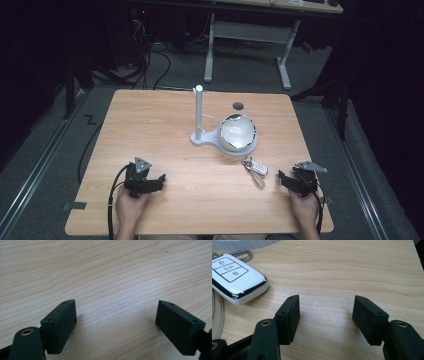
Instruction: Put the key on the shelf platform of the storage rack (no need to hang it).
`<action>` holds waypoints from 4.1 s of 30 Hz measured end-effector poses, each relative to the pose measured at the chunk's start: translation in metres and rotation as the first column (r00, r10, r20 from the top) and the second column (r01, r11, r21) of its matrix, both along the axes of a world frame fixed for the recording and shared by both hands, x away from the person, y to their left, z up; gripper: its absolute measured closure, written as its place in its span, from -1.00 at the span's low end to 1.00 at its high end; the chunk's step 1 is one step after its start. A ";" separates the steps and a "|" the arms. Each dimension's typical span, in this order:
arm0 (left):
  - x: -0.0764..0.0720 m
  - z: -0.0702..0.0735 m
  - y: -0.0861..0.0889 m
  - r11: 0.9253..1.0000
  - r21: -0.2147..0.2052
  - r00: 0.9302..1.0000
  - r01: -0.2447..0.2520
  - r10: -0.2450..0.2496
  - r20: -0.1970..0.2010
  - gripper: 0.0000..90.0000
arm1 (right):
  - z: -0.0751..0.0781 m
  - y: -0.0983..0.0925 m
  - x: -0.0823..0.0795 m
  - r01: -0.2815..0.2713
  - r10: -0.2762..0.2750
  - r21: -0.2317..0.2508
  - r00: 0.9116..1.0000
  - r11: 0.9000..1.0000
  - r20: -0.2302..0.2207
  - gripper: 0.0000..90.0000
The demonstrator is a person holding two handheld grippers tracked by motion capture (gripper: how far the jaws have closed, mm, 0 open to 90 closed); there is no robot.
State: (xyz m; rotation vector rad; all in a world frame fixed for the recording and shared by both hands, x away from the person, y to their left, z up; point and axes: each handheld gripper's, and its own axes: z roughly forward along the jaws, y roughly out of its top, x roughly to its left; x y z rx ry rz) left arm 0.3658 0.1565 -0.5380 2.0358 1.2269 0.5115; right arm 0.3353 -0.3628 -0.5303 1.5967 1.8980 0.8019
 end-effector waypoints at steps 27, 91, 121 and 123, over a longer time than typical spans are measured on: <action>-0.004 0.000 -0.001 1.000 -0.001 1.000 -0.022 0.022 0.003 -0.58 | 0.000 0.000 0.000 0.002 -0.002 0.000 1.000 1.000 0.000 -0.12; -0.004 0.000 -0.001 1.000 -0.002 1.000 -0.031 0.031 0.005 -0.55 | 0.027 0.085 0.031 -0.351 0.351 0.011 0.935 0.936 -0.045 -0.34; -0.004 0.000 -0.001 1.000 -0.002 0.999 -0.031 0.031 0.006 -0.55 | 0.011 0.084 0.037 -0.360 0.358 -0.005 0.927 0.933 -0.112 0.17; -0.004 0.000 -0.001 0.999 -0.002 0.999 -0.032 0.032 0.006 -0.55 | 0.010 0.083 0.036 -0.358 0.356 0.003 0.928 0.934 -0.108 0.19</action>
